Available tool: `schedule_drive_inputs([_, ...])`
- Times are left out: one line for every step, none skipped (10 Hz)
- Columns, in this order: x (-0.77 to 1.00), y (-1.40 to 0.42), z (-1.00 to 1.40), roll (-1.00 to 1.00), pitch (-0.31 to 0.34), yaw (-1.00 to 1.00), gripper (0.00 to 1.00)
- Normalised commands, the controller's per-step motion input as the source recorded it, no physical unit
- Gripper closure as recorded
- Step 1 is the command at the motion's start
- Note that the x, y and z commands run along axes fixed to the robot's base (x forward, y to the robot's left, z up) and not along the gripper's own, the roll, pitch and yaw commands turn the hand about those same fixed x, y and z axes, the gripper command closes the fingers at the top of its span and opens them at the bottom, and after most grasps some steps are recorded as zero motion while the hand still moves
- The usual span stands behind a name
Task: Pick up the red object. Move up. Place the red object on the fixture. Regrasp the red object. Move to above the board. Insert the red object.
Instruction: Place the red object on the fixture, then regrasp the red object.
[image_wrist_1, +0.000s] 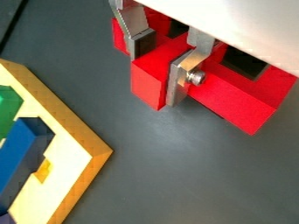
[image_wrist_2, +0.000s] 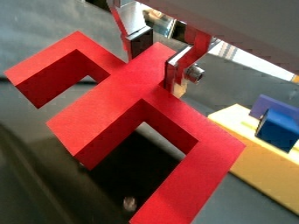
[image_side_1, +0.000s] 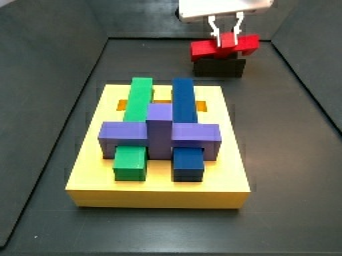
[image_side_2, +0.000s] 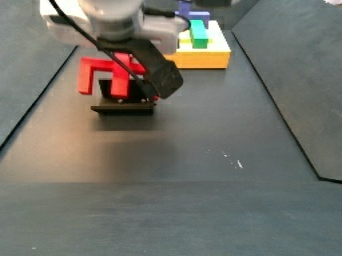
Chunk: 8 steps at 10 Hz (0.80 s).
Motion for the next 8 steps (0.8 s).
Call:
schedule_drive_inputs([0.00,0.09,-0.37,0.00,0.006,-0.02,1.00])
schedule_drive_inputs([0.23,0.13,-0.33,0.00,0.123,0.00,1.00])
schedule_drive_inputs([0.01,0.03,-0.27,0.00,0.009,-0.03,1.00])
schedule_drive_inputs([-0.05,0.00,-0.17,0.00,0.000,-0.07,1.00])
schedule_drive_inputs([0.00,0.00,0.00,0.00,0.000,0.00,1.00])
schedule_drive_inputs([0.00,0.00,0.00,0.00,0.000,0.00,0.00])
schedule_drive_inputs([0.00,-0.05,0.00,0.32,0.000,0.00,0.00])
schedule_drive_inputs([-0.07,-0.13,0.28,0.53,-0.003,-0.07,0.00])
